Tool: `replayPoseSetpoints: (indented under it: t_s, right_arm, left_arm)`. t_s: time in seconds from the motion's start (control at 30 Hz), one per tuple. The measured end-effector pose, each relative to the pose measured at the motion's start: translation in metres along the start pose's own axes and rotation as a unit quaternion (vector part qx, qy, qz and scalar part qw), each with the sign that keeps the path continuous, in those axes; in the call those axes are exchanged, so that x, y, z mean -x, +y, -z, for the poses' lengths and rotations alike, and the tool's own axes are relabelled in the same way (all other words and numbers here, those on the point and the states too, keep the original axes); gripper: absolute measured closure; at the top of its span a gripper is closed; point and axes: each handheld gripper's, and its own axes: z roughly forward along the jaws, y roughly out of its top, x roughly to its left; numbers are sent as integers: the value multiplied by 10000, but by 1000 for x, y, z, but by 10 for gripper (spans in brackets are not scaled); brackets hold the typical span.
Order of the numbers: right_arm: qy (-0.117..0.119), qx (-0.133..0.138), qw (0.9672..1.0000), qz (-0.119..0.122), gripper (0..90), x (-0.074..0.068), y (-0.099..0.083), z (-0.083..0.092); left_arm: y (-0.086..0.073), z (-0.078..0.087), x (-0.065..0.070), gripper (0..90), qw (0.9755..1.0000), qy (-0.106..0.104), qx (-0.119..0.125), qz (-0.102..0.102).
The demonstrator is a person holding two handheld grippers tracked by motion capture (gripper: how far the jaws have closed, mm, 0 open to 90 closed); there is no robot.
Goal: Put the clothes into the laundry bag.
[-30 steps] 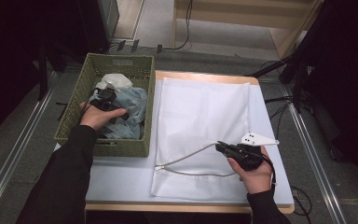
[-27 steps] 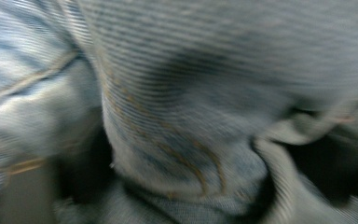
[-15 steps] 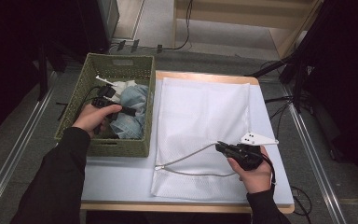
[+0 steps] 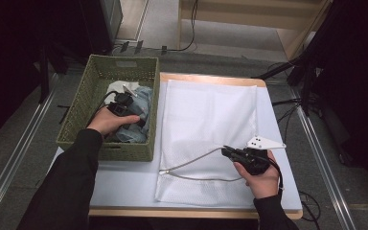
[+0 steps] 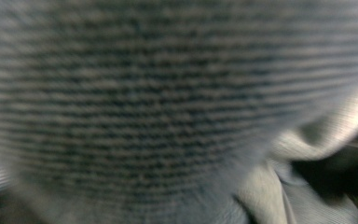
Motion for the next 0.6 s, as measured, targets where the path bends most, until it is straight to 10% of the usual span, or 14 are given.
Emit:
replayPoseSetpoints:
  t_s: [0.1, 0.27, 0.43, 0.53, 0.57, 0.6]
  right_arm:
    - [22, -20, 10000, -6, 873, 0, -1, -2]
    - [40, -81, 9999, 84, 898, 0, -2, -3]
    - [15, -6, 9999, 120, 899, 0, -1, -1]
    - [5, 10, 9999, 101, 898, 0, -1, 1]
    - [-3, 38, 9999, 110, 898, -1, 0, 1]
    - [-3, 38, 9999, 110, 898, -1, 0, 1]
  left_arm:
    - [0, 2, 2, 626, 9998, -194, -58, -12]
    - [-1, 12, 3, 688, 9996, -203, 132, -112]
    - [-8, 35, 2, 692, 9963, -10, 834, -187]
    - [-16, 51, -5, 691, 9888, -246, 1471, 48]
    - [-21, 64, -8, 691, 9803, -375, 1934, 99]
    - [-21, 64, -8, 690, 9803, -375, 1934, 99]
